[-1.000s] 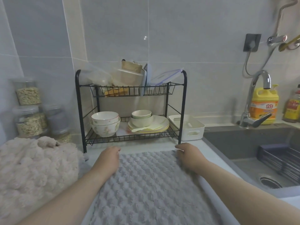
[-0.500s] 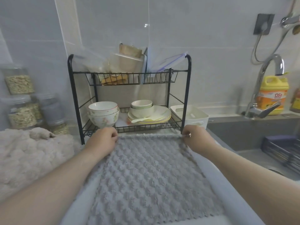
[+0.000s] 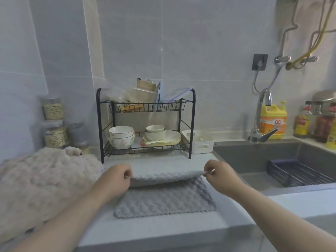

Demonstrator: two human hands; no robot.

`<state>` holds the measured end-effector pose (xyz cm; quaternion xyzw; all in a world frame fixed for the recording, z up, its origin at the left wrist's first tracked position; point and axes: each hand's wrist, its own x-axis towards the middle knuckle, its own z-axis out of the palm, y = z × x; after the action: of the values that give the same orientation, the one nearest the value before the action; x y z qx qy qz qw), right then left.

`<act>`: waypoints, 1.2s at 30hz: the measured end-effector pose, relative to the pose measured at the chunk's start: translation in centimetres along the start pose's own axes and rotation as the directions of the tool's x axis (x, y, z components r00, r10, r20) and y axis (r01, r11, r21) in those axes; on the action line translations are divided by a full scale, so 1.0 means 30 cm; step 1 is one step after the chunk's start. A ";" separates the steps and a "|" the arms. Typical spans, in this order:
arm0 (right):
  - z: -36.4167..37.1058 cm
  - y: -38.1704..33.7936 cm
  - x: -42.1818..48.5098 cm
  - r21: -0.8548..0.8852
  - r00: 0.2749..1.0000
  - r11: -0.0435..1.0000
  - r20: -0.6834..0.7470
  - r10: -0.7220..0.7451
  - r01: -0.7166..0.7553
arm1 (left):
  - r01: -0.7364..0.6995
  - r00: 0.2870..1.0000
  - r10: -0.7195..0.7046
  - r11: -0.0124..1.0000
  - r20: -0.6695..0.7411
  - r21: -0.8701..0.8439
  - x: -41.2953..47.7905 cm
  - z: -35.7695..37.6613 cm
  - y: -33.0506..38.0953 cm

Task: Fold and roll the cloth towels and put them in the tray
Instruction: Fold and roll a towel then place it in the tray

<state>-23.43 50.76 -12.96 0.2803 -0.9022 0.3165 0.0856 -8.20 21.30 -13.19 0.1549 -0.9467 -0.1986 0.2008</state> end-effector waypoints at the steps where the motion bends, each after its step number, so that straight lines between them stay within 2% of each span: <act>1: -0.001 -0.003 -0.025 -0.004 1.000 1.000 0.028 -0.007 0.007 | 0.012 1.000 -0.012 1.000 0.021 -0.012 -0.023 0.007 0.004; 4: -0.003 -0.016 -0.097 -0.065 0.988 0.997 0.155 -0.025 0.036 | 0.017 0.992 -0.017 1.000 0.122 0.007 -0.094 0.026 0.016; 6: 0.002 -0.017 -0.130 -0.151 0.971 0.986 0.236 -0.035 0.072 | -0.037 0.986 0.024 0.996 0.165 0.077 -0.132 0.041 0.012; 9: 0.009 -0.011 -0.152 -0.253 0.954 0.954 0.288 -0.084 0.161 | -0.110 0.982 0.089 0.987 0.168 0.120 -0.172 0.048 -0.004; 12: 0.016 0.011 -0.153 -0.284 0.940 0.936 0.322 -0.112 0.209 | -0.133 0.979 0.111 0.984 0.169 0.122 -0.185 0.048 -0.024; 17: 0.028 0.034 -0.154 -0.273 0.925 0.922 0.339 -0.173 0.273 | -0.137 0.975 0.122 0.988 0.185 0.070 -0.201 0.052 -0.045; 20: 0.039 0.037 -0.157 -0.232 0.920 0.938 0.356 -0.164 0.257 | -0.114 0.971 0.105 0.993 0.214 0.033 -0.213 0.058 -0.049; 22: 0.037 0.041 -0.165 -0.199 0.916 0.954 0.377 -0.139 0.226 | -0.121 0.971 0.102 0.990 0.216 0.076 -0.218 0.054 -0.052; 25: 0.013 0.024 -0.176 -0.138 0.946 0.972 0.290 -0.141 0.188 | -0.162 0.984 0.150 0.977 0.093 0.141 -0.219 0.034 -0.053; 27: 0.014 -0.010 -0.162 -0.210 0.967 0.955 0.187 -0.172 0.210 | -0.202 0.979 0.205 0.969 -0.006 0.141 -0.203 0.027 -0.024; 29: 0.043 -0.073 -0.135 -0.212 0.966 0.954 0.191 -0.172 0.212 | -0.200 0.979 0.192 0.969 0.062 0.145 -0.173 0.040 0.006; 32: 0.125 -0.120 -0.091 -0.248 0.932 0.932 0.312 -0.183 0.266 | -0.164 0.958 0.108 0.967 0.265 0.197 -0.128 0.100 0.015; 34: 0.167 -0.097 -0.072 -0.329 0.909 0.909 0.403 -0.110 0.256 | -0.121 0.937 0.040 0.969 0.348 0.216 -0.105 0.121 -0.019; 36: 0.183 -0.056 -0.061 -0.356 0.900 0.908 0.433 -0.050 0.222 | -0.141 0.915 0.029 0.957 0.402 0.252 -0.091 0.129 -0.054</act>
<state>-20.86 47.11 -17.00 0.3815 -0.9223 0.0534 -0.0304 -7.19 22.12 -18.03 0.0967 -0.9918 -0.0831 -0.0088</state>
